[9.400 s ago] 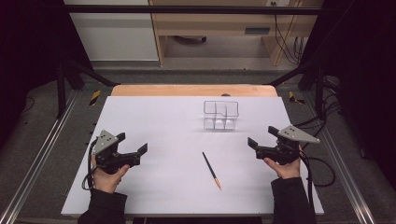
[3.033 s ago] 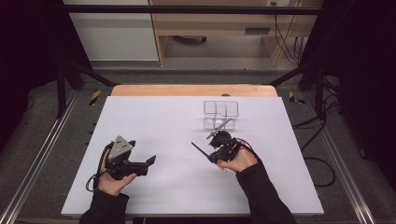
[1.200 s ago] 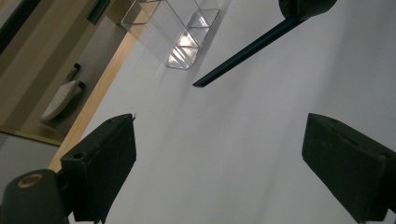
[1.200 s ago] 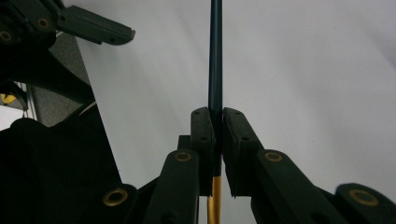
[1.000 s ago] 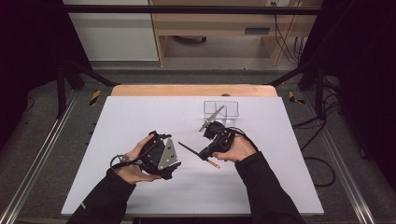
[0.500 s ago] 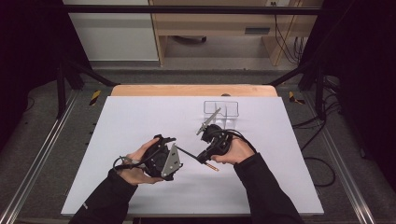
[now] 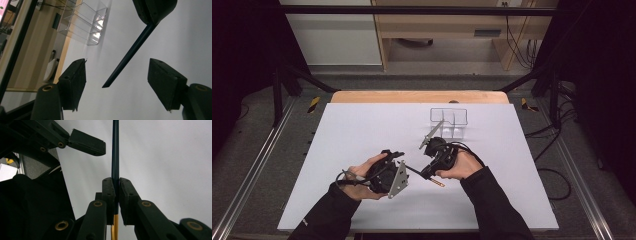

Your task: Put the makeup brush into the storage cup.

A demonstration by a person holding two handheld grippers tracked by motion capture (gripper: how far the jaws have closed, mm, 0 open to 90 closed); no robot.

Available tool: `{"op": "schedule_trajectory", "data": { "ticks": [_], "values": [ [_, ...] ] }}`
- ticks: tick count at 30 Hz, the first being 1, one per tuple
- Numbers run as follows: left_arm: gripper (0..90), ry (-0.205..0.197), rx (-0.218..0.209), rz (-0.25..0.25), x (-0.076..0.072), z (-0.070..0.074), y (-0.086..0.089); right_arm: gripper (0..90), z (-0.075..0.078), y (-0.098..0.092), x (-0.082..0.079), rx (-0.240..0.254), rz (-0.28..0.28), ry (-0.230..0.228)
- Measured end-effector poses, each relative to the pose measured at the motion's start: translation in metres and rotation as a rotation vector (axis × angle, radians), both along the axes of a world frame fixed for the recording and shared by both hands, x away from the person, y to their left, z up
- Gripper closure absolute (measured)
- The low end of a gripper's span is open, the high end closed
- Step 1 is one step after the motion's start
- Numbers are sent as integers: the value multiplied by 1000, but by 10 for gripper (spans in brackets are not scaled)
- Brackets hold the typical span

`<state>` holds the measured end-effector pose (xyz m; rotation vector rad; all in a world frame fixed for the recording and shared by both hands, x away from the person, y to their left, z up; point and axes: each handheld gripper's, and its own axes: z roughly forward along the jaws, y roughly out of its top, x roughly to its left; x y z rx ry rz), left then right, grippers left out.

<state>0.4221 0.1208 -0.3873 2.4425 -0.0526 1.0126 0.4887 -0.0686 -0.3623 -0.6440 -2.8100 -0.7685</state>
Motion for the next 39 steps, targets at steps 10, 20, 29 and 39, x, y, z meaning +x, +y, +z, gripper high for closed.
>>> {"op": "schedule_trajectory", "data": {
  "ticks": [10,20,29,39],
  "values": [
    [440,-51,69,-42,-7,-10,-13,834,-3,3,-1,-9,14,7],
    [567,-84,107,-68,-9,-15,-17,834,-5,5,0,-13,24,17],
    [684,-74,128,-95,-11,-18,-19,834,-6,8,-1,-11,39,24],
    [765,-73,175,-111,-12,-20,-19,833,-7,9,-1,-21,49,31]
  ]
}}
